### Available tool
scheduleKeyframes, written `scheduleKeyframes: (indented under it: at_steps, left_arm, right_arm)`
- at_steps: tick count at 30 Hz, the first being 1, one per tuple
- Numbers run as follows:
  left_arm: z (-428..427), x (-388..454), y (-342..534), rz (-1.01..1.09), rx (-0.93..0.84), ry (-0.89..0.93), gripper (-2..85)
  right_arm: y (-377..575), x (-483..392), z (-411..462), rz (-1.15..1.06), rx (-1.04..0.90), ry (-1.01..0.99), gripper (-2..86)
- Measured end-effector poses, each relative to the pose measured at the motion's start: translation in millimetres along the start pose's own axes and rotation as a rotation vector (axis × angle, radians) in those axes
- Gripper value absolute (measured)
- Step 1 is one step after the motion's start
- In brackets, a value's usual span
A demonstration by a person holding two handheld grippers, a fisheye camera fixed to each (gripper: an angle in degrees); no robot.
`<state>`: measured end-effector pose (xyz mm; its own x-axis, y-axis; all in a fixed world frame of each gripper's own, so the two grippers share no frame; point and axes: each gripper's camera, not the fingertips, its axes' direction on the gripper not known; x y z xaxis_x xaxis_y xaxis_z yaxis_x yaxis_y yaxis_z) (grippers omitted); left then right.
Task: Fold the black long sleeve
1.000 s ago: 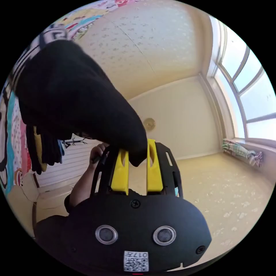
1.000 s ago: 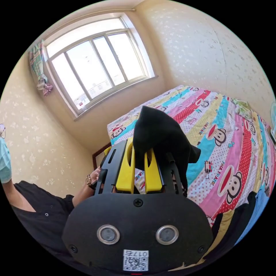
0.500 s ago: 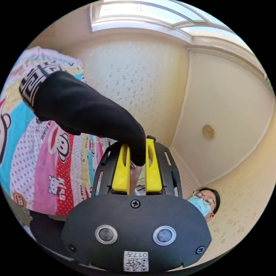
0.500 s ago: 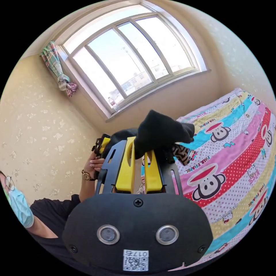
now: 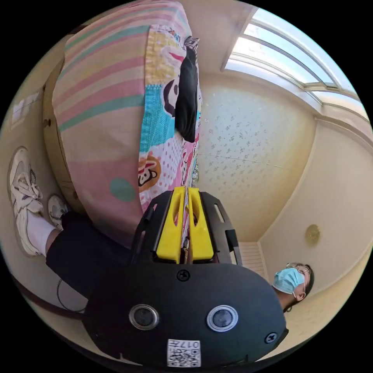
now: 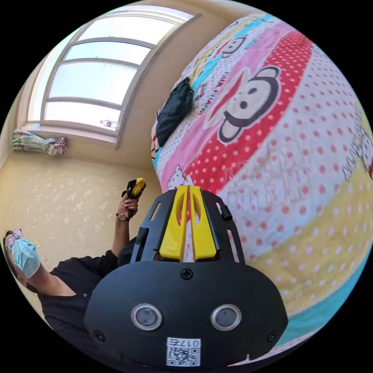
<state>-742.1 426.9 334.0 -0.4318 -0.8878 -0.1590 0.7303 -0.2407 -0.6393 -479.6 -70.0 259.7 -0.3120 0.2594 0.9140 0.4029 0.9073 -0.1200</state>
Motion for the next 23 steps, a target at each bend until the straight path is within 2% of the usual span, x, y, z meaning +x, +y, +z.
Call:
scheduleKeyframes:
  at_steps: [3, 6, 8, 10, 11, 12, 13, 14, 16, 19, 21, 23]
  left_arm:
    - [6.3, 38.1, 24.9, 0.116, -0.027, -0.099, -0.9]
    - [57.7, 92.5, 59.1, 0.276, -0.155, -0.209, -0.9]
    - [117.6, 122.1, 90.0, 0.377, -0.286, -0.131, -0.9]
    - [230.0, 155.5, 149.4, 0.507, -0.616, 0.039, -0.9]
    - [259.8, 160.5, 166.9, 0.525, -0.714, 0.061, -0.9]
    - [314.3, 166.3, 203.3, 0.561, -0.889, 0.077, -0.8]
    - [363.9, 165.2, 242.1, 0.593, -1.031, 0.044, -0.7]
    - [387.1, 161.4, 261.5, 0.606, -1.100, 0.002, -0.7]
    - [469.0, 125.8, 333.7, 0.689, -1.351, -0.249, 0.1]
    - [527.8, 39.1, 387.6, 0.663, -1.470, -0.498, 5.3]
    - [540.4, -13.7, 397.3, 0.614, -1.475, -0.603, 6.4]
    - [544.4, -59.7, 396.6, 0.560, -1.490, -0.735, 7.1]
  right_arm:
    - [45.6, -22.9, -47.4, -0.001, 0.017, 0.165, 0.6]
    - [85.8, -51.6, -84.0, 0.015, -0.045, 0.327, 0.6]
    - [118.2, -66.2, -103.3, 0.034, -0.122, 0.345, 0.6]
    - [145.3, -75.2, -120.3, 0.067, -0.118, 0.336, 0.6]
    - [163.7, -82.6, -133.6, 0.080, -0.099, 0.339, 0.7]
    - [173.1, -86.8, -141.4, 0.085, -0.086, 0.347, 0.7]
    - [192.6, -95.6, -159.7, 0.098, -0.046, 0.379, 0.8]
    - [213.2, -104.4, -181.7, 0.121, 0.009, 0.428, 0.9]
    - [246.8, -115.9, -219.5, 0.178, 0.097, 0.489, 1.2]
    - [305.7, -131.2, -283.2, 0.267, 0.245, 0.473, 2.1]
    - [343.3, -141.2, -319.0, 0.309, 0.350, 0.443, 2.9]
    - [386.9, -157.4, -359.5, 0.365, 0.462, 0.507, 4.1]
